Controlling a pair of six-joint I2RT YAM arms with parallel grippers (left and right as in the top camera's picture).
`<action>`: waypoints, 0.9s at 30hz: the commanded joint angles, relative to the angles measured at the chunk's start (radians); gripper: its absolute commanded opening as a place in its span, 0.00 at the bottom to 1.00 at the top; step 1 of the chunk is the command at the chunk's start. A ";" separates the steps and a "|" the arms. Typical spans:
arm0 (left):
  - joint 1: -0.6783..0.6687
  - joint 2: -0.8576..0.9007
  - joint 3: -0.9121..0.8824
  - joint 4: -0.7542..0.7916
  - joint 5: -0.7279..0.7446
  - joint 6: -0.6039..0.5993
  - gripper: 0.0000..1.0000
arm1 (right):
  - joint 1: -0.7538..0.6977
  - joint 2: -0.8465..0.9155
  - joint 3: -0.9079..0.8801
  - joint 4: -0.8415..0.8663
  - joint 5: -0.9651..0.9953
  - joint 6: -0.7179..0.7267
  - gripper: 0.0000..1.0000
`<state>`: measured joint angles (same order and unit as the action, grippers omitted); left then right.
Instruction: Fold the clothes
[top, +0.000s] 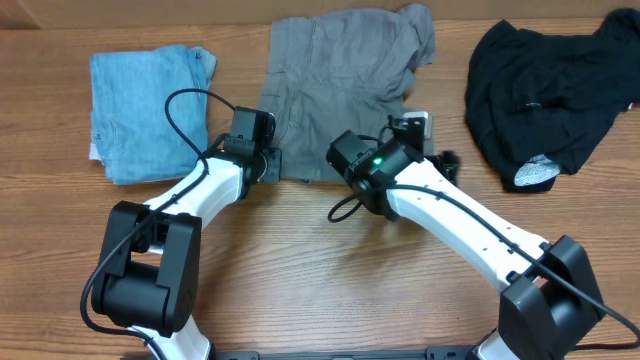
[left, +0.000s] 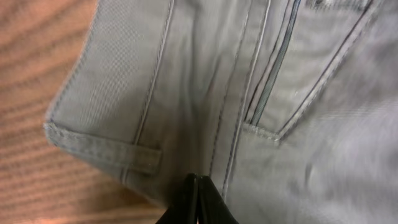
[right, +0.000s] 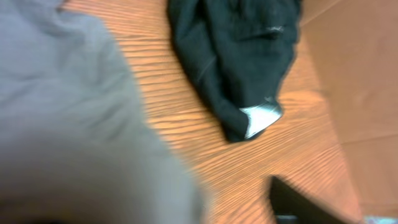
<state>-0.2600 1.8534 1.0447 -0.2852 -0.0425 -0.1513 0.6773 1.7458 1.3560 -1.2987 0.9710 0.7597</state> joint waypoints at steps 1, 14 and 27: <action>0.005 0.016 0.018 -0.074 -0.009 -0.014 0.04 | -0.035 -0.019 0.034 -0.071 0.006 0.210 1.00; 0.004 0.015 0.019 -0.277 0.043 -0.055 0.04 | -0.319 -0.225 0.038 0.146 -0.713 -0.090 1.00; 0.001 0.015 0.019 -0.421 0.043 -0.098 0.04 | -0.656 -0.243 -0.004 0.401 -1.028 -0.300 0.39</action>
<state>-0.2604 1.8515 1.0912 -0.6746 -0.0109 -0.2119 0.0578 1.4250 1.3647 -0.9947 0.0093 0.5854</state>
